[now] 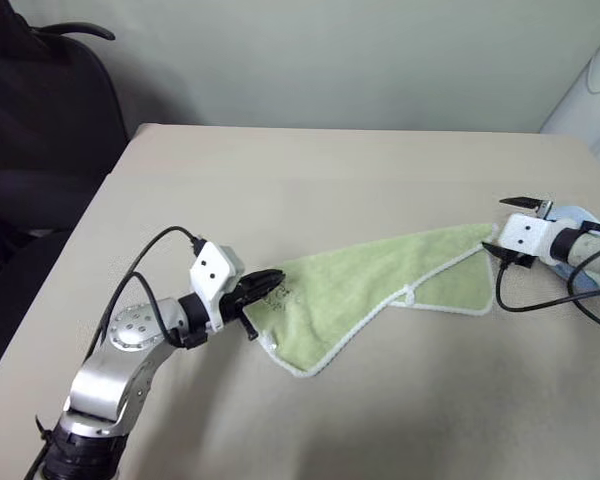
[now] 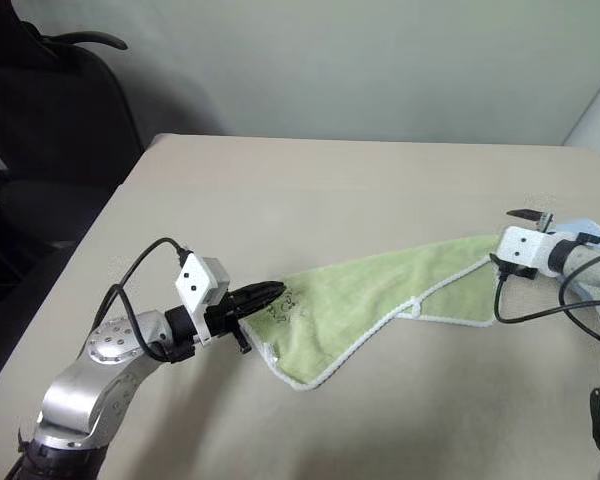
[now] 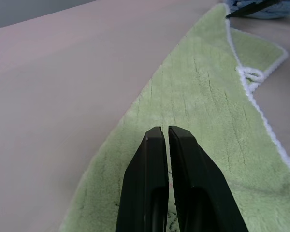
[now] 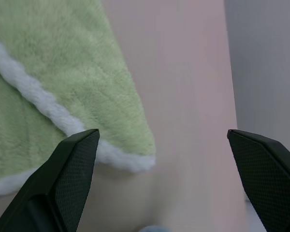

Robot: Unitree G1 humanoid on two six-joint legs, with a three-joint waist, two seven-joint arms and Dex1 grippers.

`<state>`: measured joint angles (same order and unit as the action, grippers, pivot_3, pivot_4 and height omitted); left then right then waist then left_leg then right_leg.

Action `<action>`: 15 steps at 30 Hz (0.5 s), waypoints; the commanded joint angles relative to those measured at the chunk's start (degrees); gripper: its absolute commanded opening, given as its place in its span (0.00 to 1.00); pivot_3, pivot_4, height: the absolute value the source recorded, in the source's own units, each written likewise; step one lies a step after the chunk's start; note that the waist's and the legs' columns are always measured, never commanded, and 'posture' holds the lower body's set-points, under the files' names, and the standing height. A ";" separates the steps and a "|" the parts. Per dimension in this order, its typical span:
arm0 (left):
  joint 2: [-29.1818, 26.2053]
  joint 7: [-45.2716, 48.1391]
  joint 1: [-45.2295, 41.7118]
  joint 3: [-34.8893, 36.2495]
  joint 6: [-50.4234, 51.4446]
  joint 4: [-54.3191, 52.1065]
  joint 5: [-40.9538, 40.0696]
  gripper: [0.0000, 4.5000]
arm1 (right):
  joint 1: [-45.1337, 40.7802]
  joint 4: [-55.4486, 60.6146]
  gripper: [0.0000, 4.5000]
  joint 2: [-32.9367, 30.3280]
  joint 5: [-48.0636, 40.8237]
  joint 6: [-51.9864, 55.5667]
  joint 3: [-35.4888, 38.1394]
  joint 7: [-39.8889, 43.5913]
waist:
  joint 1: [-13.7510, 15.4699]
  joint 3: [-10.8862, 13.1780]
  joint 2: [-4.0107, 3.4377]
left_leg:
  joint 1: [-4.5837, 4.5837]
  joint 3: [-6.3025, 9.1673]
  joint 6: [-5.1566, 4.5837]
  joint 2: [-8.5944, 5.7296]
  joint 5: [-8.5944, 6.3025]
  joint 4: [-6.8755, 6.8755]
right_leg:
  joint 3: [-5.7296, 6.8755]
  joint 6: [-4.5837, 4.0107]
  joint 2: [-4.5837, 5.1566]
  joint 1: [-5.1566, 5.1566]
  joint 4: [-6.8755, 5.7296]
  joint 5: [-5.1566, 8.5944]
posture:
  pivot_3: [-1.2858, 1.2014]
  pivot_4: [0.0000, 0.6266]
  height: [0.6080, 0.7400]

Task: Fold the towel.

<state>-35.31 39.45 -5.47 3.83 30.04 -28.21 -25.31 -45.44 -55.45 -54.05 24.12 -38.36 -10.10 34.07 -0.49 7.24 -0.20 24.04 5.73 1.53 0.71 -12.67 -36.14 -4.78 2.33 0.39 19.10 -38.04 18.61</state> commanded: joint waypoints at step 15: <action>0.14 -2.58 1.02 0.37 0.45 -3.48 -0.19 0.06 | -4.82 -7.57 1.00 -4.56 7.10 -7.96 -5.25 -7.59 | -0.14 0.00 0.00 | 0.01 -0.05 -0.01 0.05 -0.09 0.02 | 0.04 -0.13 0.03 0.01 0.02 -0.06 | 0.52 0.24 1.00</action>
<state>-35.09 36.97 -3.77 4.08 31.05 -30.10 -25.29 -48.53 -63.04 -58.58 30.72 -46.01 -15.05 28.71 -0.63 7.24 -0.20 24.05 5.66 1.52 0.76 -12.76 -36.11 -4.74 2.20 0.42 19.12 -38.02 18.55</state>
